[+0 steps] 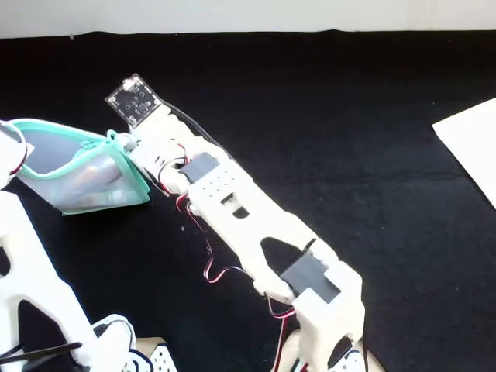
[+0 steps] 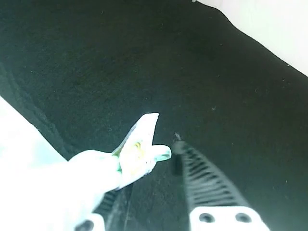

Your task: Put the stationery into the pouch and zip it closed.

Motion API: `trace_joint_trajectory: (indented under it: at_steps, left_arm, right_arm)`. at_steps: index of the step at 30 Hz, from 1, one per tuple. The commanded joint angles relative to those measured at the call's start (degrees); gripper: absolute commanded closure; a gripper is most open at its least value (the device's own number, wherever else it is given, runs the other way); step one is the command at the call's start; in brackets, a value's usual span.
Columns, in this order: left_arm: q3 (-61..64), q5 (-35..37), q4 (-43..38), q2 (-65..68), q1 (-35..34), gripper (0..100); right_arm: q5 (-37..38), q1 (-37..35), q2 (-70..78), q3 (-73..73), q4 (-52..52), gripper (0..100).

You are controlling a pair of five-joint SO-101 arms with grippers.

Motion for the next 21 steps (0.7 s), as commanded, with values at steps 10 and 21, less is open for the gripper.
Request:
trace_joint_trajectory:
  at_steps: [10, 21]
  left_arm:
    - [1.8, -0.97, -0.26, 2.24, -0.04, 99]
    - [1.8, -0.97, 0.09, 2.15, 2.33, 99]
  right_arm:
    - [0.18, 7.08, -1.45, -13.93, 14.64, 99.1]
    - [0.18, 9.45, -18.68, -21.85, 31.08, 99.1]
